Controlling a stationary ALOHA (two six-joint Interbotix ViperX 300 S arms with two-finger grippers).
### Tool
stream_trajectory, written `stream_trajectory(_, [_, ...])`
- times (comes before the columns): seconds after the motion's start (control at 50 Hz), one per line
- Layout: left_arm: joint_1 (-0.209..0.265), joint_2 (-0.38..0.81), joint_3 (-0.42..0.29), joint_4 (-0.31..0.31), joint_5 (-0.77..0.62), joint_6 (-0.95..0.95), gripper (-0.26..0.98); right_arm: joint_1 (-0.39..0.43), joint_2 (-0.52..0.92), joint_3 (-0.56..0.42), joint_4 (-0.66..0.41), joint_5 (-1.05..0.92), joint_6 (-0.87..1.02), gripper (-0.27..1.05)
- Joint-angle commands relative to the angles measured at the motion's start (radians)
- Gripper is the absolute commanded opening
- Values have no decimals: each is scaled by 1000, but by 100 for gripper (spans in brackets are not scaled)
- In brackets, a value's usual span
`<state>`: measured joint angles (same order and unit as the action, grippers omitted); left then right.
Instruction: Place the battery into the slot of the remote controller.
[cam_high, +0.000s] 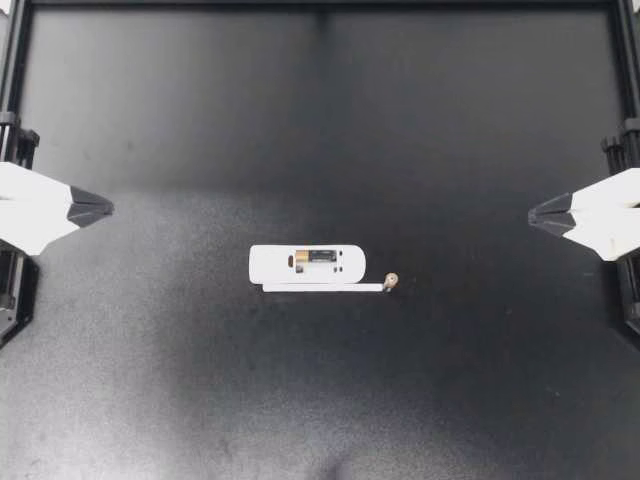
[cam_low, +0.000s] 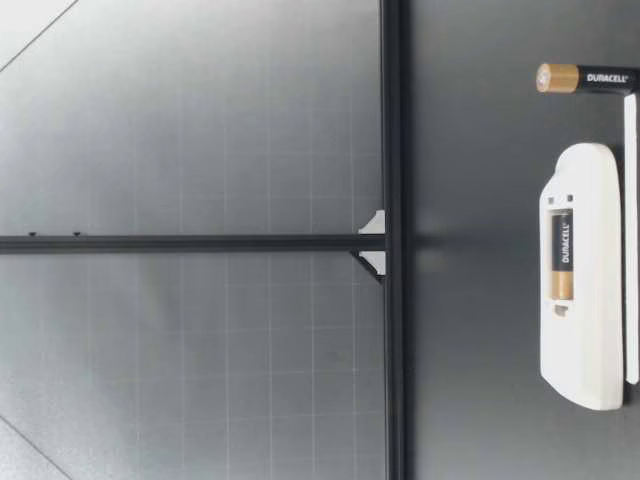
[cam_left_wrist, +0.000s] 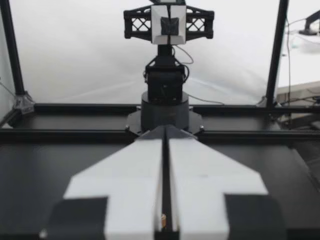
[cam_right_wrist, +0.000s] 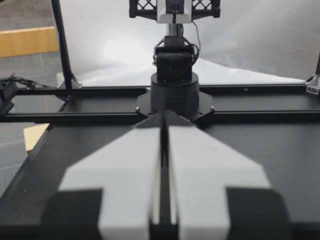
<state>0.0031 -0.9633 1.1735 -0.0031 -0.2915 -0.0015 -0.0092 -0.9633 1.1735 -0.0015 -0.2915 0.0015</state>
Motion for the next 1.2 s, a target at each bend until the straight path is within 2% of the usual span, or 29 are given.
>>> stream_trajectory(0.0, [17, 8, -6, 0, -12, 5, -13, -2, 9, -8, -2, -8, 6, -17])
stream_trajectory(0.18, [17, 8, -5, 0, -20, 2, -15, -2, 52, -17, 0, -8, 23, -17])
stream_trajectory(0.32, [17, 8, -3, 0, -28, 6, -15, -6, 137, -60, 0, 20, 25, -17])
stream_trajectory(0.82, [17, 31, 9, 2, -54, 6, -15, -41, 535, -350, 3, 529, 49, -17])
stream_trajectory(1.02, [17, 37, 11, 0, -54, 6, -15, -41, 649, -425, 0, 632, 48, -15])
stream_trajectory(1.18, [17, 37, 20, 0, -54, 6, -15, -41, 704, -453, 0, 652, 48, -6])
